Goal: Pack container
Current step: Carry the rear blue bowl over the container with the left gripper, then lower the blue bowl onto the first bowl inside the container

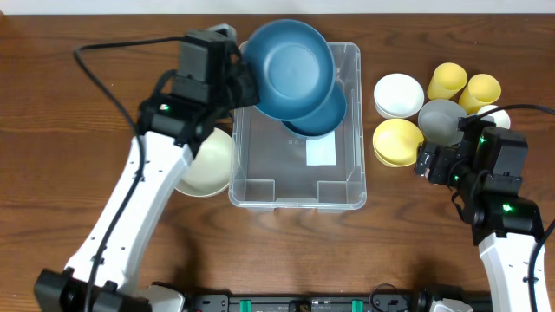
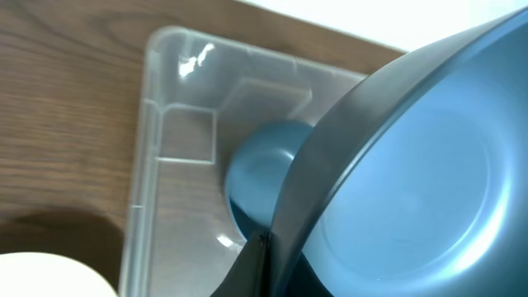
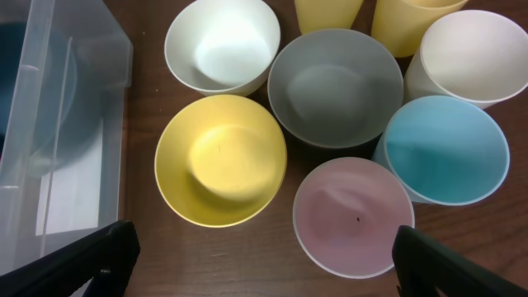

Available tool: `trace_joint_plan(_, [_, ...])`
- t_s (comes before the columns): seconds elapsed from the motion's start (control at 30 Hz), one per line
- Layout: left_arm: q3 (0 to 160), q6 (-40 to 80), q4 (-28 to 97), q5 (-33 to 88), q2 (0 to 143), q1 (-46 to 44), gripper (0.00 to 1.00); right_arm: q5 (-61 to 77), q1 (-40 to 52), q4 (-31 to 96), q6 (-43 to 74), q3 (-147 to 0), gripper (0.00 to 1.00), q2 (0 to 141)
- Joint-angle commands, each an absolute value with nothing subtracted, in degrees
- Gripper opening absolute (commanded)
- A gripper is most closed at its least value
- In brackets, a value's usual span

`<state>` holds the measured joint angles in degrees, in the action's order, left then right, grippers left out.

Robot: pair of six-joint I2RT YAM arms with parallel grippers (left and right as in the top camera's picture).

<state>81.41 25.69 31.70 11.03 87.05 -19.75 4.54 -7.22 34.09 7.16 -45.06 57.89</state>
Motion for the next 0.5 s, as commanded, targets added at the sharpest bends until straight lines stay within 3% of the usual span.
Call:
trace_joint_plan(0.0, [81.97, 25.1, 30.72, 11.14, 89.78, -21.54, 0.06, 4.95, -7.44, 34.15, 6.76, -45.8, 0.99, 57.67])
trace_joint_plan(0.47, [81.97, 25.1, 25.58, 11.09, 100.03, -24.21, 0.06, 4.95, -7.44, 34.15, 6.76, -45.8, 0.99, 57.67])
